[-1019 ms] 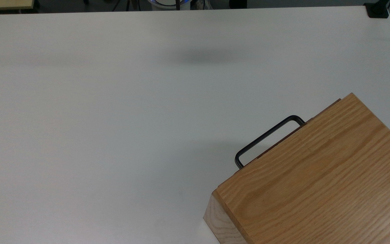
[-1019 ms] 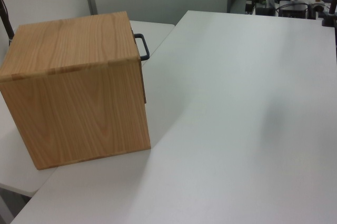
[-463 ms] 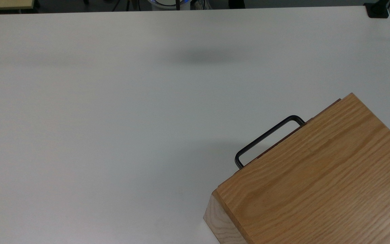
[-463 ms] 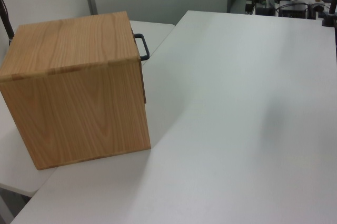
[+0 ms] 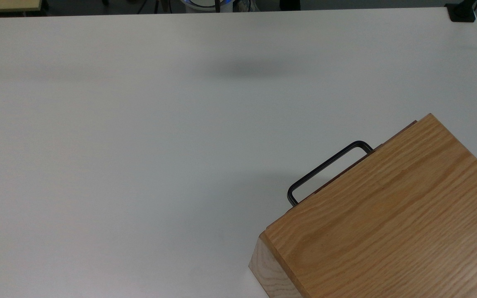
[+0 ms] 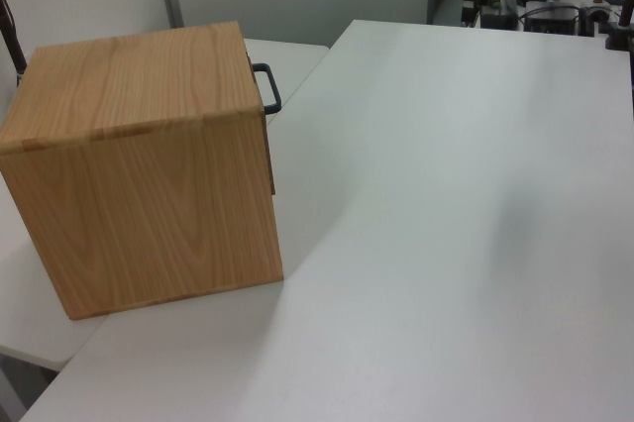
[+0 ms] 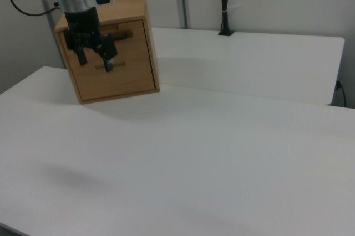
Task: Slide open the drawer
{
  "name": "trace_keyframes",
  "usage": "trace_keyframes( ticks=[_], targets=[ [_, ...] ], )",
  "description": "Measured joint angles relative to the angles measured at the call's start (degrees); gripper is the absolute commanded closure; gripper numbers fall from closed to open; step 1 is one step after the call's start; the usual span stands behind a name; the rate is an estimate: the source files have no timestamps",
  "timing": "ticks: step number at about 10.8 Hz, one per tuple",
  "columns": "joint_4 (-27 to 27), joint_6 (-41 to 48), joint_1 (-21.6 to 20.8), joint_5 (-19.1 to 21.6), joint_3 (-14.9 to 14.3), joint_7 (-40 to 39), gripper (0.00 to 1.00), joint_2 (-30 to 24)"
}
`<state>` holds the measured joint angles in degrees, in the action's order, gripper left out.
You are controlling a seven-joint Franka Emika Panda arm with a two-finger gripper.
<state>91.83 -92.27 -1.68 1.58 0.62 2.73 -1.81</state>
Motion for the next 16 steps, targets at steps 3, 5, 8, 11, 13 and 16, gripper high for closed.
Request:
trace_keyframes(
  ticks=[3,5,8,11,13,16],
  targets=[
    [0.03,0.0,0.0,0.02,0.0,0.01,0.0,0.01],
    [0.03,0.0,0.0,0.04,0.0,0.01,0.0,0.02],
    [0.07,-3.45,-0.06,3.85,0.03,6.0,0.0,0.47],
    [0.13,-15.0,-2.22,5.74,1.39,26.04,0.0,2.63],
    [0.15,-25.32,-3.64,6.49,2.55,40.15,0.0,5.66],
    [-1.06,-35.13,-4.24,14.71,2.61,47.47,0.08,10.8]
  ],
)
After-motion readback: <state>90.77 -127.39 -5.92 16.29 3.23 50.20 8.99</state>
